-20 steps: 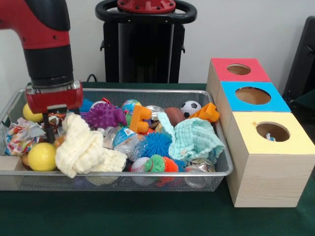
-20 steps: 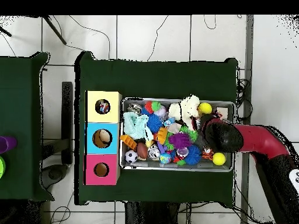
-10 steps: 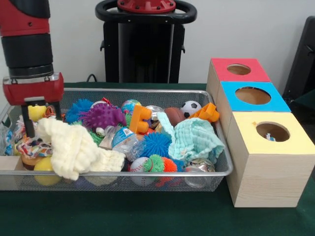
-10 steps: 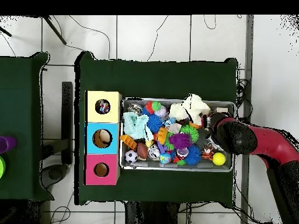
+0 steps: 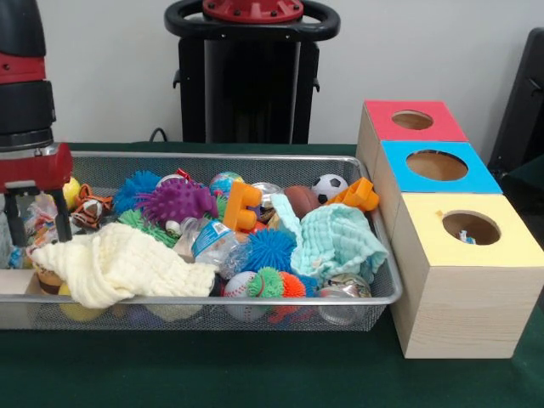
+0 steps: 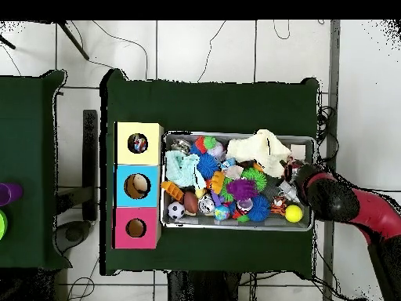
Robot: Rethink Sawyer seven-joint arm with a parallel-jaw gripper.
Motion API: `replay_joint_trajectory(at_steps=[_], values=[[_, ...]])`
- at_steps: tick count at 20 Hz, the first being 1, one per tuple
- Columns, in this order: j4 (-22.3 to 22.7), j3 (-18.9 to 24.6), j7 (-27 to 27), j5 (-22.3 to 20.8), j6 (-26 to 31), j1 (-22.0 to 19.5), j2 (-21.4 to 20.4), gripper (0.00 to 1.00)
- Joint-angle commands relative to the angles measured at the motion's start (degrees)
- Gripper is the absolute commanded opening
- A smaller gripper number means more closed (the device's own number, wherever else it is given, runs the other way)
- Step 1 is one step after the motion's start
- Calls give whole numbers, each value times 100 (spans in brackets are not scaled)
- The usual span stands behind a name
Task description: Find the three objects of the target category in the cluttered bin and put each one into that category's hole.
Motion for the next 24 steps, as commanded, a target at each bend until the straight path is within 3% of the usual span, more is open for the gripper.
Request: replay_joint_trajectory(at_steps=[1,6,13,24], values=[[173,-44,-313,-334,-231,-160,460,100],[229,-181,-124,-464,-331,5,372,100],[513,-442,257,-866,-953,269,283,100],[522,-105,-209,-715,-646,-120,604,100]])
